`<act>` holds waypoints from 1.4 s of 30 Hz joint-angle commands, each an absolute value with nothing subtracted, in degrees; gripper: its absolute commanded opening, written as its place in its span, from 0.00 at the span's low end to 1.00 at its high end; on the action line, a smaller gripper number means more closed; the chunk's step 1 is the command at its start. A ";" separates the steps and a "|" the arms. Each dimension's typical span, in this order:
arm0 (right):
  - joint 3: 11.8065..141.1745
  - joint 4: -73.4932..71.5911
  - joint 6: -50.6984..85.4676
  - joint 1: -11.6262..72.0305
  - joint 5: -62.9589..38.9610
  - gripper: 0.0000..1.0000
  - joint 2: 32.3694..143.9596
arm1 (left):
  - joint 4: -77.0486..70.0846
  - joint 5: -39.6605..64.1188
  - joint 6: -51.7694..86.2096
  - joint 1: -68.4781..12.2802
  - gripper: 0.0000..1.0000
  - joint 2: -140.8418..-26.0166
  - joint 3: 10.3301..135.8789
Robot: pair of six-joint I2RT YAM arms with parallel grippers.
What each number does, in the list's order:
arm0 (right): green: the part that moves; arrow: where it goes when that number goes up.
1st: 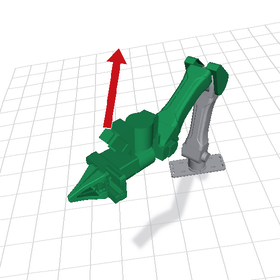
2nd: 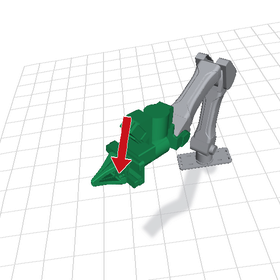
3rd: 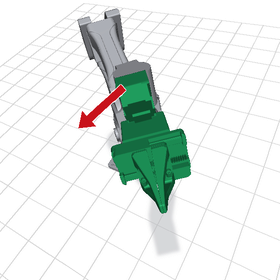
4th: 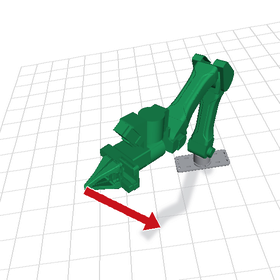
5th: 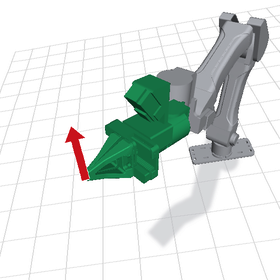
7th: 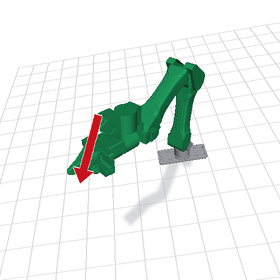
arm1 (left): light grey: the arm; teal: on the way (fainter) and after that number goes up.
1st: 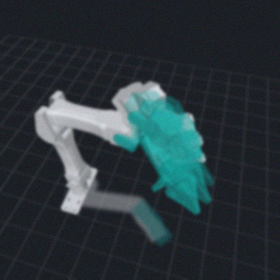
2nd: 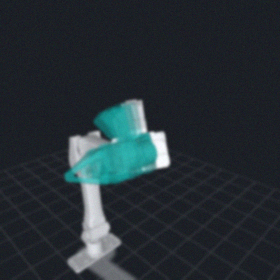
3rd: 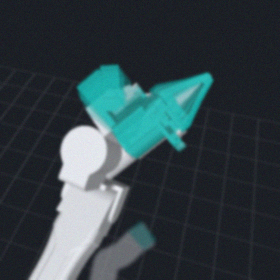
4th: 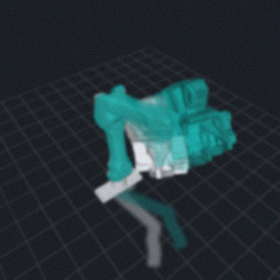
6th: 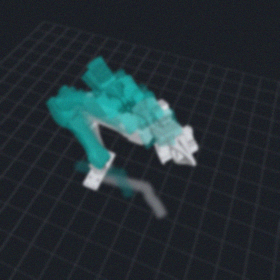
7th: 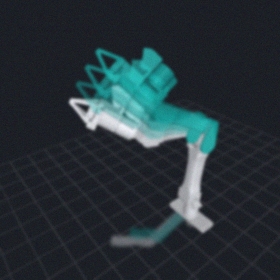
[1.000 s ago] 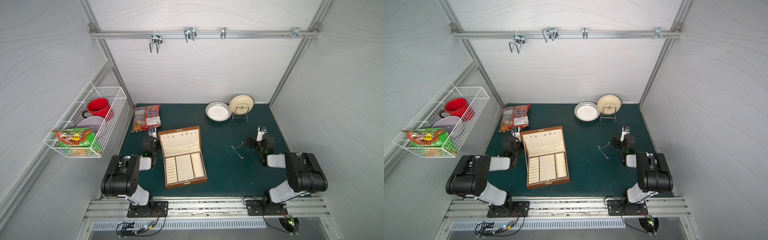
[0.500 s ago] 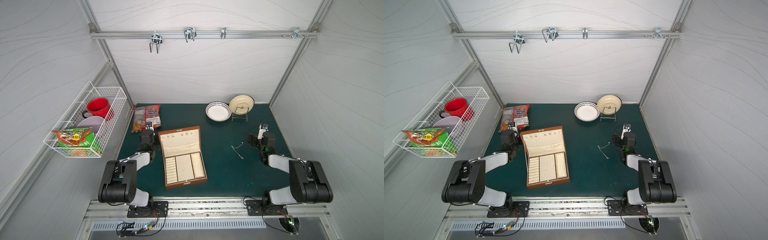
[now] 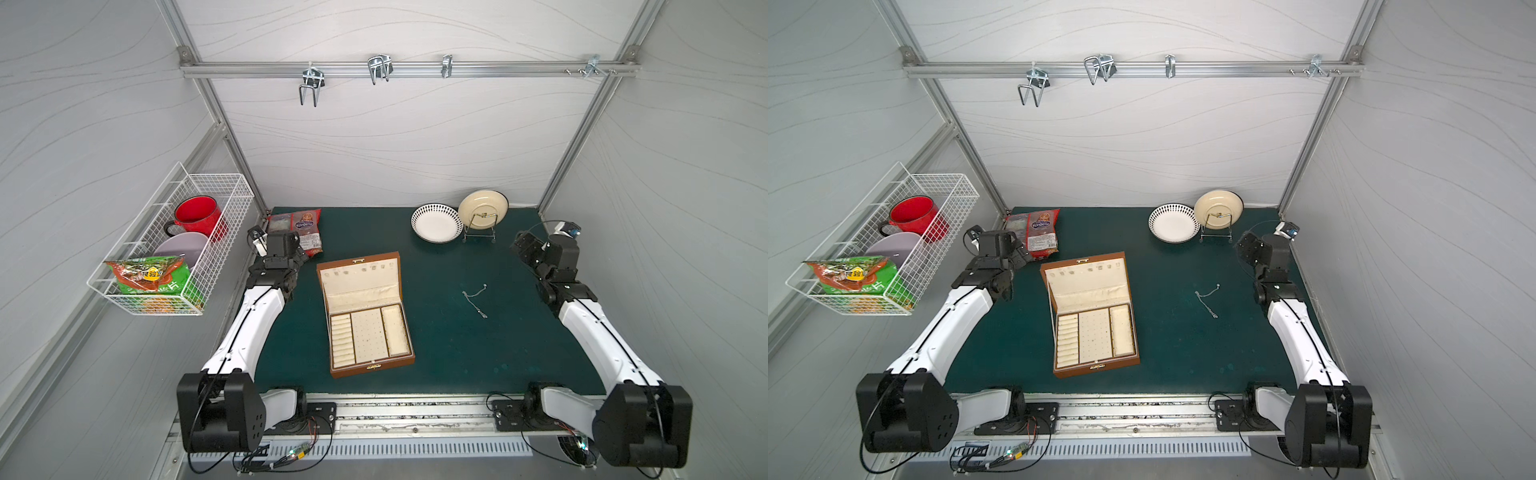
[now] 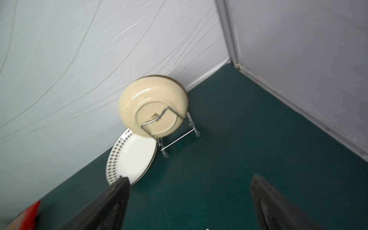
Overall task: Put jewelry chain into jewelry box
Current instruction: Move the jewelry box to the center of the board.
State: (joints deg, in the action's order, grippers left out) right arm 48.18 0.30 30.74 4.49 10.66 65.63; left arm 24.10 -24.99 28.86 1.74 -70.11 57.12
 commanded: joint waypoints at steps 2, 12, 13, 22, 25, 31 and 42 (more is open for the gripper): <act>51.79 10.80 30.75 12.99 -1.01 0.95 67.84 | 41.41 -19.53 35.23 1.93 0.97 -64.91 58.38; 50.43 22.45 30.13 39.77 1.40 0.80 67.70 | 44.24 -6.98 33.06 1.27 0.99 -56.17 52.11; 50.33 22.99 30.83 42.39 2.55 0.78 67.93 | 44.22 -6.86 32.97 0.88 0.99 -55.87 51.90; 52.12 20.75 36.93 57.00 5.00 0.48 78.88 | 45.99 -9.55 33.14 -1.69 0.99 -55.71 52.89; 52.75 19.52 39.00 59.58 7.12 0.46 81.47 | 47.13 -10.10 33.15 -2.55 0.99 -55.57 53.21; 54.42 17.23 41.86 61.33 8.26 0.46 87.17 | 48.60 -11.05 32.78 -3.62 0.99 -54.98 53.64; 58.86 18.42 43.66 61.79 12.60 0.37 92.70 | 50.19 -10.72 33.13 -4.26 0.99 -53.58 53.35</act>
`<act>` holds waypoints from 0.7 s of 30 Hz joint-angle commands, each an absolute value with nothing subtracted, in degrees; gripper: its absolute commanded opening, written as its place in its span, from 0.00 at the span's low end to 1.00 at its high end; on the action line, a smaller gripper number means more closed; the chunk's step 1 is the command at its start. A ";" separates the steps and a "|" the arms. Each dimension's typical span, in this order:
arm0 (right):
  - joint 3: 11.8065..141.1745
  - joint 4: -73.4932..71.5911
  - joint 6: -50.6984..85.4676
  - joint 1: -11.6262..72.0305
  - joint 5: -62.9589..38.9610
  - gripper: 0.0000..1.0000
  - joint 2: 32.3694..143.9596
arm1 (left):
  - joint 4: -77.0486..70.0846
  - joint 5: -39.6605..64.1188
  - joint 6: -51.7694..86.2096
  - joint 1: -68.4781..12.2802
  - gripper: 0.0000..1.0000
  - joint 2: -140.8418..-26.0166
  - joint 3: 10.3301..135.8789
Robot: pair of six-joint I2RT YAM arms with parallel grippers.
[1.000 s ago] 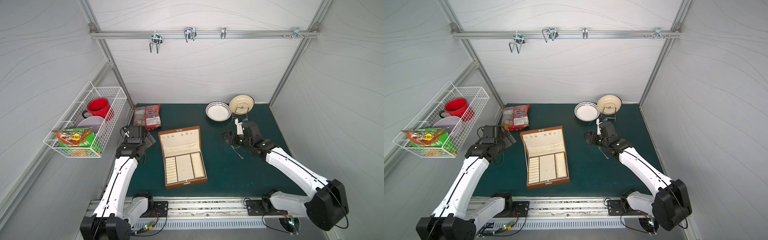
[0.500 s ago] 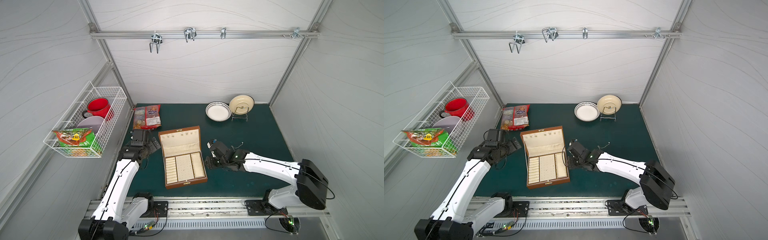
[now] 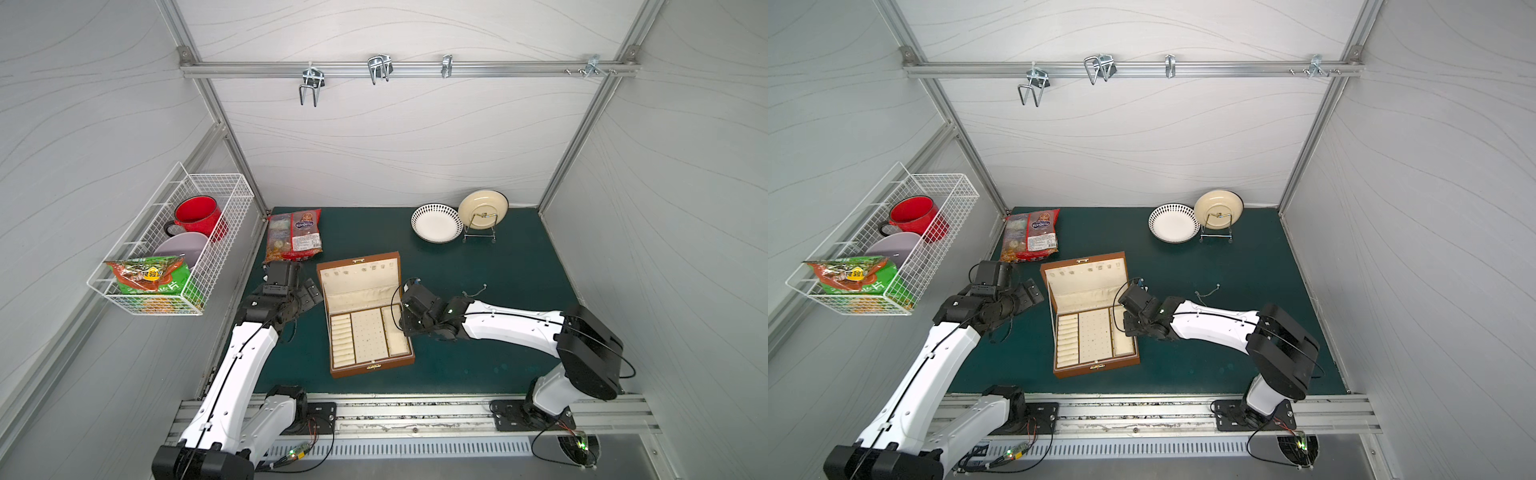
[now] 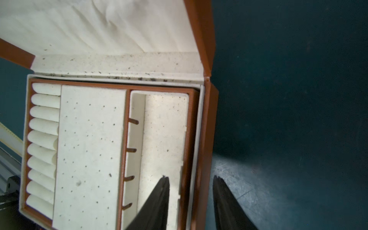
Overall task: Put jewelry chain into jewelry box
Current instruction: Move the jewelry box to the center of the board.
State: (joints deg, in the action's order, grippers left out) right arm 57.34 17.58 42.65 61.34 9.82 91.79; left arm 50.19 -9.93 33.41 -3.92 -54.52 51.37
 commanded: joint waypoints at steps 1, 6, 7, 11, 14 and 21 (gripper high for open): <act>59.19 18.50 43.73 61.79 12.79 0.36 93.00 | 50.19 -10.72 33.13 -4.22 0.99 -53.53 53.28; 61.87 20.15 43.43 61.79 12.57 0.31 96.12 | 50.19 -10.58 33.13 -4.23 0.99 -53.42 53.35; 62.29 20.36 43.42 61.79 12.62 0.30 96.58 | 50.19 -10.55 33.13 -4.22 0.99 -53.43 53.35; 63.47 21.23 43.44 61.79 12.50 0.27 97.45 | 50.12 -10.51 33.18 -4.28 0.99 -53.52 53.35; 64.25 21.88 43.62 61.72 12.99 0.27 98.30 | 49.95 -10.27 33.22 -4.26 0.99 -53.61 53.26; 66.42 25.11 44.58 61.04 14.52 0.16 100.40 | 49.87 -10.13 33.22 -4.35 0.99 -53.61 53.28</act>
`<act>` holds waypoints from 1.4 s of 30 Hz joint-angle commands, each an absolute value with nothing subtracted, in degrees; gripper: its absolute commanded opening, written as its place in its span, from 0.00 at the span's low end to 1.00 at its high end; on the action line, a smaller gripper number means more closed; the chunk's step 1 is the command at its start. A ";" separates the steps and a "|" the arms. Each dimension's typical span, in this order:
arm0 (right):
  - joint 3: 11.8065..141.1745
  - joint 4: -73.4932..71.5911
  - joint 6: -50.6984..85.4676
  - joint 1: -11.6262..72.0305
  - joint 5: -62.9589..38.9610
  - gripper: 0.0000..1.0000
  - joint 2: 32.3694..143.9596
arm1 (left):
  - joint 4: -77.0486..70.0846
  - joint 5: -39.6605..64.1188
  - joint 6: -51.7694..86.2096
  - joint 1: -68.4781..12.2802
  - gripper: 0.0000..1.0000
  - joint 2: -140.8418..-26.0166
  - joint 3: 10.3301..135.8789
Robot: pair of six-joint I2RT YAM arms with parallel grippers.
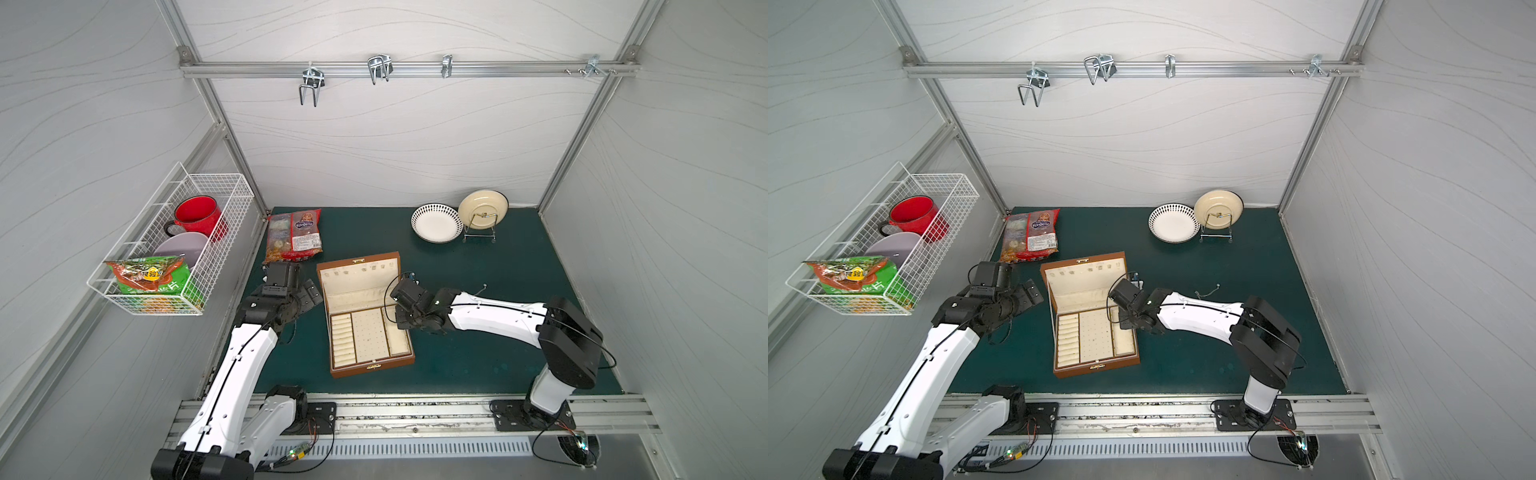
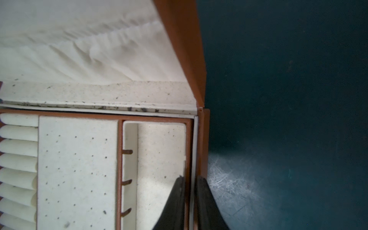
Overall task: Put jewelry chain into jewelry box
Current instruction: Move the jewelry box to the center of the board.
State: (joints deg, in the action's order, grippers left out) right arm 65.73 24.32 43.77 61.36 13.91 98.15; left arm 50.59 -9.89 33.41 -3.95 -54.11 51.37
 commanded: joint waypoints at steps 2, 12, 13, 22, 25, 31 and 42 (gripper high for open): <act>66.52 25.01 44.65 60.90 14.58 0.16 100.41 | 49.85 -10.02 33.22 -4.35 0.99 -53.61 53.33; 68.77 25.80 43.83 60.81 13.99 0.29 102.81 | 49.57 -10.13 33.06 -4.31 0.99 -53.88 53.34; 68.81 25.91 44.04 60.78 14.38 0.26 102.83 | 49.57 -10.25 33.02 -4.31 0.99 -53.88 53.35; 66.03 27.54 47.77 57.86 19.67 0.13 97.48 | 49.23 -10.02 32.88 -4.32 0.99 -54.51 53.66; 64.51 27.33 47.92 54.91 19.96 0.12 95.45 | 48.94 -9.69 32.87 -4.40 0.99 -54.82 53.89; 63.44 25.92 44.07 49.69 17.77 0.12 94.09 | 48.42 -9.08 32.93 -4.72 0.99 -55.46 54.06; 65.14 23.39 35.40 43.60 12.86 0.13 96.92 | 46.74 -6.22 32.26 -5.18 1.00 -56.32 53.50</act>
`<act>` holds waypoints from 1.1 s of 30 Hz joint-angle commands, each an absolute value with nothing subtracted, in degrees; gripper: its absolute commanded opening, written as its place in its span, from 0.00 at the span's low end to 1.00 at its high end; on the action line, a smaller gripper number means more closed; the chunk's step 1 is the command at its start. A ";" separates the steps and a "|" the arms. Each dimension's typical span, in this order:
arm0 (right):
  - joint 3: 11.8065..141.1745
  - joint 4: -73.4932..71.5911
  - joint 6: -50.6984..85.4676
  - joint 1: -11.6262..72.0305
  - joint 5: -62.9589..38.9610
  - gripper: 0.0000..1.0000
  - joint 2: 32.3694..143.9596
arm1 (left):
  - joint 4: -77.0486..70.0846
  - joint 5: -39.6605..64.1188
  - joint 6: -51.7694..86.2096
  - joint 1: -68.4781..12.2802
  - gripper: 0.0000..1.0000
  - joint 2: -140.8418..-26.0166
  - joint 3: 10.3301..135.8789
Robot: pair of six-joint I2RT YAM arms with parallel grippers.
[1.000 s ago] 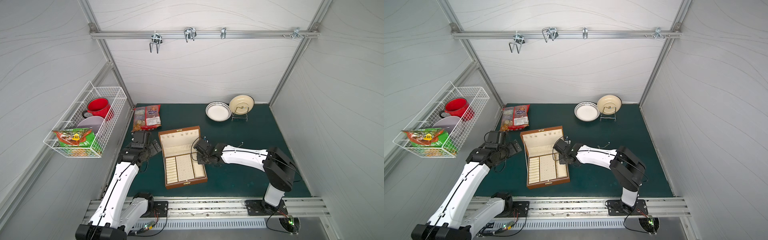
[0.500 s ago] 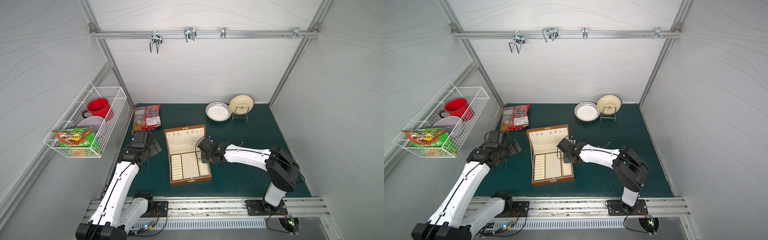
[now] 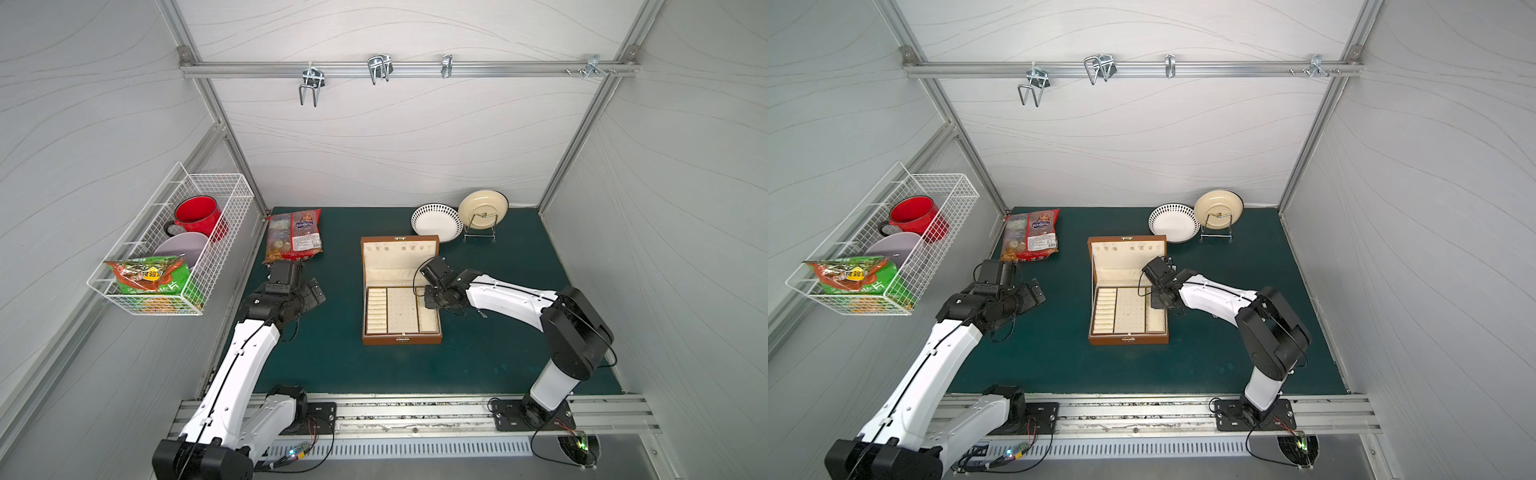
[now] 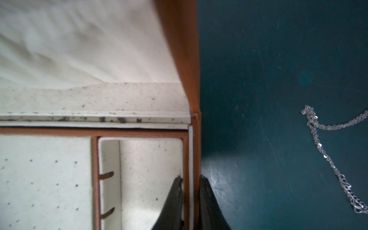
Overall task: Put jewelry chain into jewelry box
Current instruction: Move the jewelry box to the center of the board, then pick up the necklace from the center of the board.
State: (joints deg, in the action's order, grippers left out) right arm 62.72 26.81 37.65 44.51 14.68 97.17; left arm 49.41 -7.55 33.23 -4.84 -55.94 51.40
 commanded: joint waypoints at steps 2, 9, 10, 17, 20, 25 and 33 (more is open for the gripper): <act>65.60 22.91 34.37 43.59 12.55 0.15 97.27 | 46.17 -5.26 31.90 -5.40 1.00 -56.41 53.37; 67.38 23.63 32.14 43.45 11.39 0.21 98.22 | 45.00 -4.03 31.46 -6.48 1.00 -56.86 53.32; 67.23 23.82 32.22 43.44 11.47 0.25 97.72 | 45.00 -4.00 31.42 -6.65 1.00 -56.86 53.41; 65.25 26.81 32.02 41.85 14.49 0.47 88.77 | 45.00 -2.28 29.67 -10.01 0.94 -57.02 55.58; 63.71 28.71 31.23 39.88 15.96 0.48 84.02 | 44.62 -1.27 29.61 -13.43 0.91 -57.34 56.76; 59.80 32.51 30.87 33.02 16.39 0.48 78.75 | 43.01 -3.05 29.70 -21.85 0.90 -58.54 58.78; 50.82 33.19 26.22 21.58 6.87 0.48 74.81 | 40.30 -2.82 29.89 -33.12 0.90 -64.45 61.92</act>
